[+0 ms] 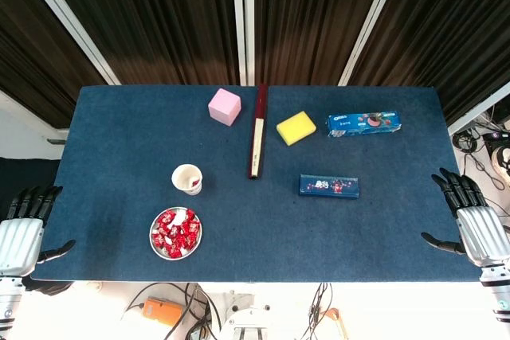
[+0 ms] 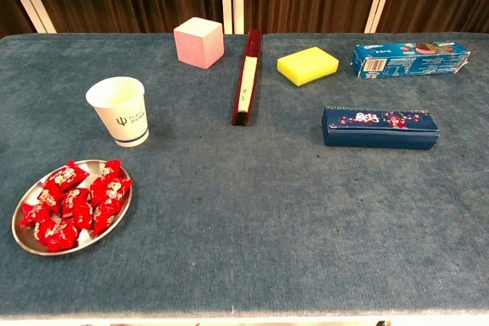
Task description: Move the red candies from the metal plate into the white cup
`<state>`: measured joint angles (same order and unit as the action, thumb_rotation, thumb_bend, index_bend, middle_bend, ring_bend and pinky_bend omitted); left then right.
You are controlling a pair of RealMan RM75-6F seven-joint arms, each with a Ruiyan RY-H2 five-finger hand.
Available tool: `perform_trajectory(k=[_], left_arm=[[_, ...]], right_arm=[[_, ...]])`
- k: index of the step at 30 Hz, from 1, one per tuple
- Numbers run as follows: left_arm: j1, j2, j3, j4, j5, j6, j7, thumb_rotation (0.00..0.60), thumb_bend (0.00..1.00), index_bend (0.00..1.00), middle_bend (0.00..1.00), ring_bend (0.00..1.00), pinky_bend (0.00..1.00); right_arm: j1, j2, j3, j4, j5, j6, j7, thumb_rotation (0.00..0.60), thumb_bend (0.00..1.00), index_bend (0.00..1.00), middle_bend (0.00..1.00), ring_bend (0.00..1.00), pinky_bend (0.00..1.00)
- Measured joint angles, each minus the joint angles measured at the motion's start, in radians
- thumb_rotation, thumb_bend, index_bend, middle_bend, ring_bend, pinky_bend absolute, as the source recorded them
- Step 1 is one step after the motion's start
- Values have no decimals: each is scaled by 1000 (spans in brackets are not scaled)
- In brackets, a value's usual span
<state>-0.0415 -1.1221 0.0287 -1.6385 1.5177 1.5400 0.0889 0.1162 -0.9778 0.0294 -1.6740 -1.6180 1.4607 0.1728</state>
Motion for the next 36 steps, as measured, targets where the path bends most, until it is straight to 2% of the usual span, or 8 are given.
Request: perform_trajectory(k=[4,5,9,12,17,21,24,36], left_arm=[[-5,-9,4,4,24,-7,-4,600,24,174,167,78,7],[-8,-10,6,4,35,-8,-5,600,25,194,189,100,41],[-29,-24,19,13,123,-11,-18,600,31,259,329,255,311],[-62,-48,33,35,204,-32,-28,600,68,318,486,418,492],[-135,-104,58,72,304,-122,-21,600,116,353,740,661,706],[-186,-162,77,94,339,-208,4,600,135,368,847,770,744],[-217,-205,85,108,344,-263,27,600,148,368,876,801,750],[-247,-287,82,157,303,-299,76,600,197,413,894,821,754]], right_arm=[[4,24,8,-20,-9,15,-6,600,207,0,26,0,61],[4,33,11,-28,-12,21,-9,600,207,0,26,0,62],[4,56,17,-55,-19,36,-22,600,207,0,26,0,62],[7,62,19,-66,-19,34,-19,600,208,0,27,0,62],[13,63,16,-73,-17,19,-20,600,209,0,27,0,62],[12,64,16,-78,-13,19,-28,600,208,0,26,0,61],[12,66,14,-84,-11,16,-35,600,208,0,26,0,62],[18,61,14,-89,4,-2,-46,600,207,0,26,0,62]])
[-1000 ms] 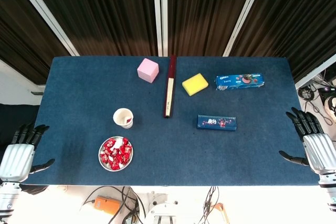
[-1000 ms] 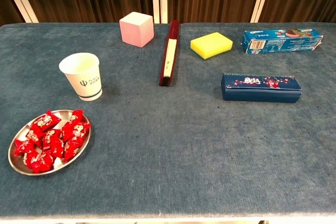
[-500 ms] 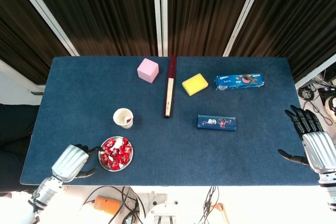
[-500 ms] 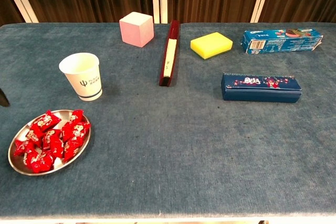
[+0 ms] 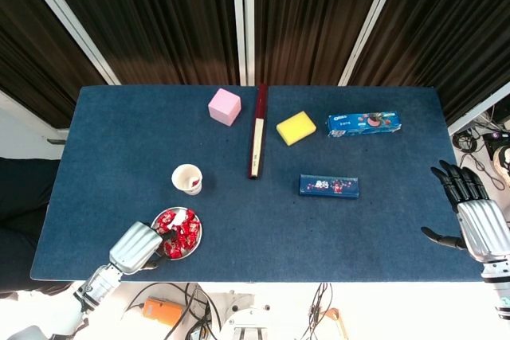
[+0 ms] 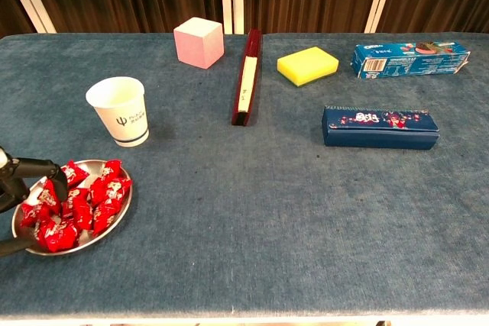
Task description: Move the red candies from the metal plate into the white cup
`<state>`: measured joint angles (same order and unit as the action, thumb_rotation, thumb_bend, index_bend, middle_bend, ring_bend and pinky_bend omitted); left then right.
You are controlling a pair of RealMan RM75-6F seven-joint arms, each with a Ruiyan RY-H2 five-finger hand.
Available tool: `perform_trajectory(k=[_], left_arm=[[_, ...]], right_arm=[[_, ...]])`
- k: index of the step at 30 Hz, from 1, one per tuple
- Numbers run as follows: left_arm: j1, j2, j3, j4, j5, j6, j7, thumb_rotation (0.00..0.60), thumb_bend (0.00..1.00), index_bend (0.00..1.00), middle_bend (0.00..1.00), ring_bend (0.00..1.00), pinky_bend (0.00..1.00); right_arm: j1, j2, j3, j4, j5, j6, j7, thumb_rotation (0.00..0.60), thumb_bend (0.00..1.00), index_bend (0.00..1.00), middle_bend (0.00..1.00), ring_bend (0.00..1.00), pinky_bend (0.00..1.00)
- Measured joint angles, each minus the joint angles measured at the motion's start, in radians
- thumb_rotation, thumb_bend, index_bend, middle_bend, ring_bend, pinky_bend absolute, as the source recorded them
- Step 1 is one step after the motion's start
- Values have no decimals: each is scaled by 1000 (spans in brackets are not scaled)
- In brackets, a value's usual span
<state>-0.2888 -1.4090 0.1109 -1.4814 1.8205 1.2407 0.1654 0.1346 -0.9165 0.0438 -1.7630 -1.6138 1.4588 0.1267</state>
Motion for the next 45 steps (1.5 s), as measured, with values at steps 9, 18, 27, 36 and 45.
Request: perform_trajectory(k=[9,18,27,36,45], left_arm=[[-20,-15,1,4,-48,-55,29,600,239,429,893,821,754],[-36,-28,1,7,-82,-75,38,600,353,560,897,822,754],[-62,-5,-30,-43,-82,-44,-5,600,372,581,907,830,754],[-174,-15,-196,-151,-160,-77,-5,600,371,580,924,848,754],[-298,-62,-325,-135,-401,-227,33,600,370,576,932,858,754]], right_arm=[[2,0,2,1,10,-5,-1,600,207,0,27,0,62],[5,-4,1,8,16,-13,7,600,206,0,27,0,61],[4,-8,2,20,17,-8,17,600,208,0,26,0,62],[0,-6,1,28,10,3,31,600,208,0,26,0,62],[-10,-2,2,46,24,13,58,600,208,0,27,0,61]])
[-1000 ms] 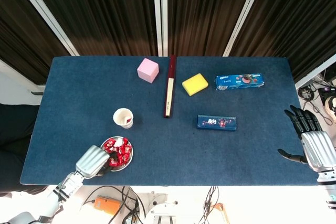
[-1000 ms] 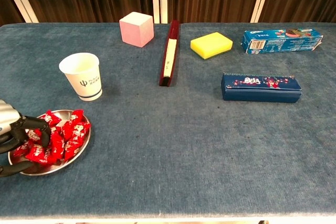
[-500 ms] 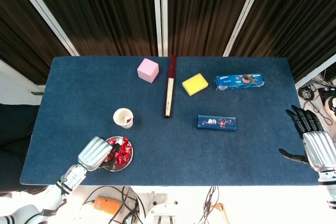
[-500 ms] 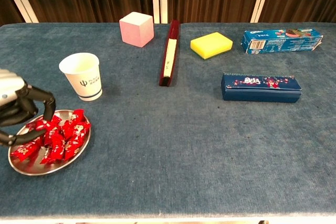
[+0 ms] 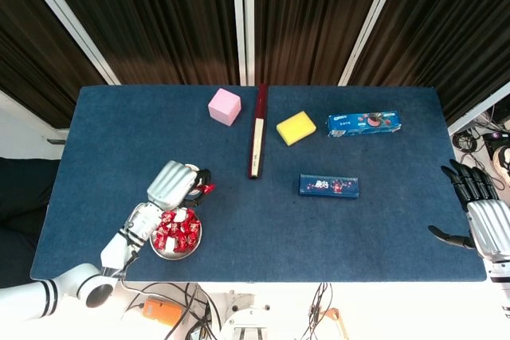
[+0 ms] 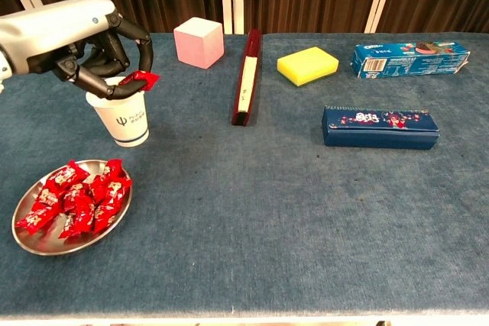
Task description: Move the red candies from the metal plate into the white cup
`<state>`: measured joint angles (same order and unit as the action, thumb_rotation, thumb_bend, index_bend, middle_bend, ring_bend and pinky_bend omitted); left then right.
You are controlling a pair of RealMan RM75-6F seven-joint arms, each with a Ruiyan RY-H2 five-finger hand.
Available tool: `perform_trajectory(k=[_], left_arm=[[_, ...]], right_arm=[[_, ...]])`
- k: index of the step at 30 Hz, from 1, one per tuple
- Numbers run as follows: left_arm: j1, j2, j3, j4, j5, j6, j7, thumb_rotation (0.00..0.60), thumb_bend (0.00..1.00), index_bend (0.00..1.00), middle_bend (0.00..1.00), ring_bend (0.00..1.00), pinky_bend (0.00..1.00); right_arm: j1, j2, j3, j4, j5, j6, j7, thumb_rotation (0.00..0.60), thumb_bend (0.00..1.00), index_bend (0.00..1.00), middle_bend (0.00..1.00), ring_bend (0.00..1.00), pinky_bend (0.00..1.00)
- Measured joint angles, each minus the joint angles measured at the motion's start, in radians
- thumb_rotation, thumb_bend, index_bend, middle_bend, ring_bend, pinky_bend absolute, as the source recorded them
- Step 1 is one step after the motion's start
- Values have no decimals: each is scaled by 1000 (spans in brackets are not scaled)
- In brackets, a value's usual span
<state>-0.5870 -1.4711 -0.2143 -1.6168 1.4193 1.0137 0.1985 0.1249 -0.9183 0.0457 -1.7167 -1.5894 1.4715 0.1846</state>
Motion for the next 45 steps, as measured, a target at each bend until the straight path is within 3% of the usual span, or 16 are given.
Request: perform_trajectory(k=[6,12,20,26,34,39,45], left_arm=[[-21,-9,-13,48,-92,-24,22,600,345,553,931,857,754],[-14,-4,-4,62,-138,-5,50,600,264,348,933,861,754],[39,51,26,4,-152,90,98,600,171,261,930,861,754],[110,102,106,-41,-21,195,45,600,189,357,930,861,754],[175,133,289,-46,190,229,-4,600,196,380,930,860,753],[173,108,326,0,275,213,24,600,202,380,930,860,751],[148,90,335,30,298,161,53,600,215,396,930,859,751]], right_arm=[[1,-1,2,7,10,-10,8,600,207,0,26,0,61],[8,-3,2,-2,9,-21,-2,600,206,0,27,0,61],[10,0,3,-14,3,-19,-12,600,206,0,27,0,62],[14,-3,4,-12,1,-22,-12,600,207,0,26,0,61],[19,-3,4,-18,-5,-26,-24,600,208,0,27,0,61],[17,-1,2,-25,-9,-22,-33,600,208,0,27,0,61],[9,0,-1,-29,-10,-13,-36,600,208,0,27,0,61]])
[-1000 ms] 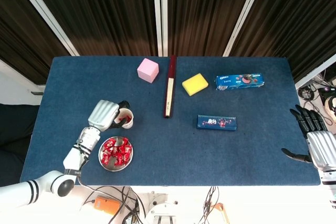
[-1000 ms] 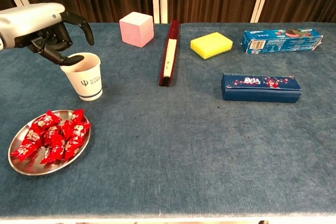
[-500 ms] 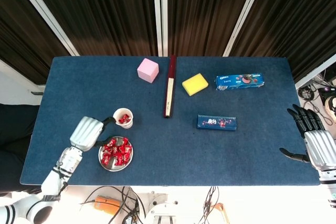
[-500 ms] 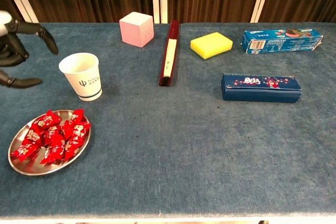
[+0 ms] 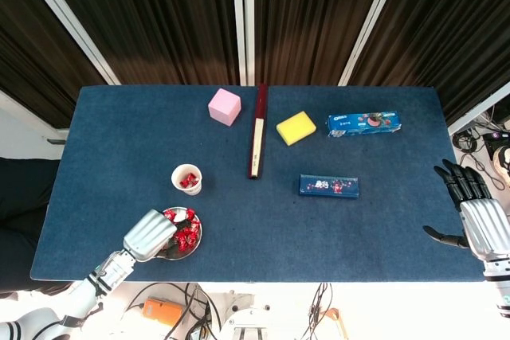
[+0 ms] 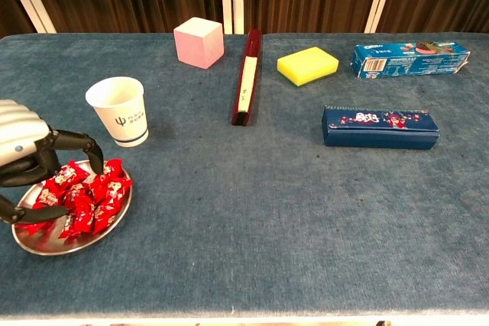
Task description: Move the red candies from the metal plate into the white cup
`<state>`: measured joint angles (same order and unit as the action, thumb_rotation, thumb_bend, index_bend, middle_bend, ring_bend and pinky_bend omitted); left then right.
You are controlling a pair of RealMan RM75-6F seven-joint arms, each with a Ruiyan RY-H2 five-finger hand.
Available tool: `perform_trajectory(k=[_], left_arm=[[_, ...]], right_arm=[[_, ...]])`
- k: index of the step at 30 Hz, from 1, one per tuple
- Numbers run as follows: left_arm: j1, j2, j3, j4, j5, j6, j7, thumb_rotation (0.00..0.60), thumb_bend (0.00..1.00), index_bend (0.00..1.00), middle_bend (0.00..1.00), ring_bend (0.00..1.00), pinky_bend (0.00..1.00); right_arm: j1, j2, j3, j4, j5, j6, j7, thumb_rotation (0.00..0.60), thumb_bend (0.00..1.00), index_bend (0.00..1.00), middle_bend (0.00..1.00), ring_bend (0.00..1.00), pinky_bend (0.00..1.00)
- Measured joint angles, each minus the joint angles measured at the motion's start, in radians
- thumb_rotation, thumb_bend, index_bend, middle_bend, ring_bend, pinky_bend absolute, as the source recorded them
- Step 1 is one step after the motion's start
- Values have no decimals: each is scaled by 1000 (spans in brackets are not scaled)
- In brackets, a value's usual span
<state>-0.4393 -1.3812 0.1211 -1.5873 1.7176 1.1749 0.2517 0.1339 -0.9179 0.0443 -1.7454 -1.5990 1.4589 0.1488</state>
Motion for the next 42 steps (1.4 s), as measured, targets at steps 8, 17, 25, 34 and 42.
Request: perform_trajectory(k=[8,17,25,34,42], left_arm=[[-6,-22,3,37,-4,-33,57,600,220,410,930,860,751],[-5,-40,8,65,-8,-43,43,600,248,453,930,860,751],[-12,-58,16,78,-17,-75,33,600,358,531,933,864,751],[-16,-56,8,71,-33,-70,-64,600,454,613,942,873,750],[-27,-17,-90,18,-80,-5,-149,600,448,614,942,873,751]], right_arm=[[-6,2,-2,-8,2,5,-11,600,208,0,27,0,62],[-10,2,-5,-21,11,-1,-31,600,209,0,26,0,62],[-12,3,-4,-28,16,-1,-38,600,207,0,26,0,62],[-8,0,0,-26,21,-8,-33,600,207,0,27,0,63],[-1,1,6,-23,20,-11,-27,600,207,0,26,0,63]])
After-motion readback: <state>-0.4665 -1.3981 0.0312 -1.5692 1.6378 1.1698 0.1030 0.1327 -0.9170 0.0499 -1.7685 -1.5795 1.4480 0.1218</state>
